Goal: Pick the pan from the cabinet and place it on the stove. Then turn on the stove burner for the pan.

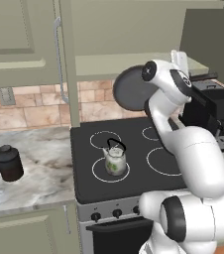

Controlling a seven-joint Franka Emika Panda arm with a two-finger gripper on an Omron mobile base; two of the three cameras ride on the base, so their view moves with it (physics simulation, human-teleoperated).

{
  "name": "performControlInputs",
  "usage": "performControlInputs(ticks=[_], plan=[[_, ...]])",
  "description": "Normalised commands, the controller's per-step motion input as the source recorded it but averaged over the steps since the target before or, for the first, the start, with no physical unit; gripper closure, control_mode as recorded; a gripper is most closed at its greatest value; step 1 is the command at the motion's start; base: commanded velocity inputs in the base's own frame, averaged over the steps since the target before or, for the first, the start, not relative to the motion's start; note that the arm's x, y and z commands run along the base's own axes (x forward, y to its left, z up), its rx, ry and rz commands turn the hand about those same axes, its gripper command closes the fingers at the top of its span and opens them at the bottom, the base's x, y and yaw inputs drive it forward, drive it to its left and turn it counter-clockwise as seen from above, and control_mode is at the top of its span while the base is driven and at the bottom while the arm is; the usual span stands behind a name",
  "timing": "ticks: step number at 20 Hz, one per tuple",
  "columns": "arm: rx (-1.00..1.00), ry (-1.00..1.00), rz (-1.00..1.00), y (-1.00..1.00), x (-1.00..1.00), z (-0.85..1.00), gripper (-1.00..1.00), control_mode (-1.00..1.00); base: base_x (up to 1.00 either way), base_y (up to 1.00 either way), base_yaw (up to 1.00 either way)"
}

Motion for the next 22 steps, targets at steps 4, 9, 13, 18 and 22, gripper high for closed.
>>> performControlInputs(ticks=[4, 9, 13, 18, 22], plan=[[0.00, 0.03, 0.00, -0.02, 0.00, -0.02, 1.00, -1.00, 0.00, 0.00, 0.00], [0.00, 0.05, 0.00, 0.00, 0.00, -0.09, 1.00, -1.00, 0.00, 0.00, 0.00], [0.00, 0.06, 0.00, 0.00, 0.00, -0.14, 1.00, -1.00, 0.00, 0.00, 0.00], [0.00, 0.06, 0.00, 0.00, 0.00, -0.07, 1.00, -1.00, 0.00, 0.00, 0.00], [0.00, 0.06, 0.00, 0.00, 0.00, -0.07, 1.00, -1.00, 0.00, 0.00, 0.00]])
